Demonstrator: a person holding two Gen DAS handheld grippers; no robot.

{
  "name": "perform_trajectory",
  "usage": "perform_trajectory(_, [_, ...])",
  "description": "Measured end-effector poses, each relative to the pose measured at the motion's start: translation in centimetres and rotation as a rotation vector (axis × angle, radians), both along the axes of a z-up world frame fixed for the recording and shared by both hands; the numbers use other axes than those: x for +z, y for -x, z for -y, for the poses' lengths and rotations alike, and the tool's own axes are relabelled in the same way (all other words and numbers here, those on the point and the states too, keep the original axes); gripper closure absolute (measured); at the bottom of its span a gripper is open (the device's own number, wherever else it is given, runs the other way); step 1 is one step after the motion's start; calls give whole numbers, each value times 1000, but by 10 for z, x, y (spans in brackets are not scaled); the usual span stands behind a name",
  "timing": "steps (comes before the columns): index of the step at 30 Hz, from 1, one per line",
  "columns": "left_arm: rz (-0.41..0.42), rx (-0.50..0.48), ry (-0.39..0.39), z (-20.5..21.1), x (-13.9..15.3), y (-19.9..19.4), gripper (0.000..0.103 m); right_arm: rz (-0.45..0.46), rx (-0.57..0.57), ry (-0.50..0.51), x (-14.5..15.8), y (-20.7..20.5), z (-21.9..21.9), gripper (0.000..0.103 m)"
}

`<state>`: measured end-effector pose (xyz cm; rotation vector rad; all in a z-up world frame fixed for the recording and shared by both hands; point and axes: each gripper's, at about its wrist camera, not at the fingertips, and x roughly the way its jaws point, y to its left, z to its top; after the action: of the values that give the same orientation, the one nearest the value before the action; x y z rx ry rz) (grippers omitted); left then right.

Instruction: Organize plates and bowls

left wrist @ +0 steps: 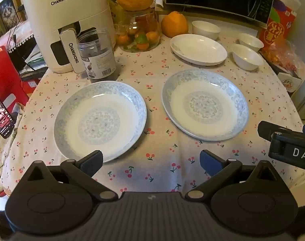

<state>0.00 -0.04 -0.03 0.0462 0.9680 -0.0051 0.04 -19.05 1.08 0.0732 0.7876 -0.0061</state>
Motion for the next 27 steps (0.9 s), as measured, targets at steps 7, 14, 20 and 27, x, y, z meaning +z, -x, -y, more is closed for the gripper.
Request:
perform_trajectory(7, [-20, 5, 22, 0, 0, -3, 0, -2, 8, 0, 0, -1, -3, 0])
perform_trajectory(14, [-6, 1, 12, -4, 3, -3, 0, -3, 14, 1, 1, 0, -1, 0])
perform_trajectory(20, [-4, 4, 10, -3, 1, 0, 0, -6, 12, 5, 0, -1, -3, 0])
perform_trajectory(27, [-6, 3, 7, -2, 0, 0, 0, -9, 10, 6, 1, -2, -4, 0])
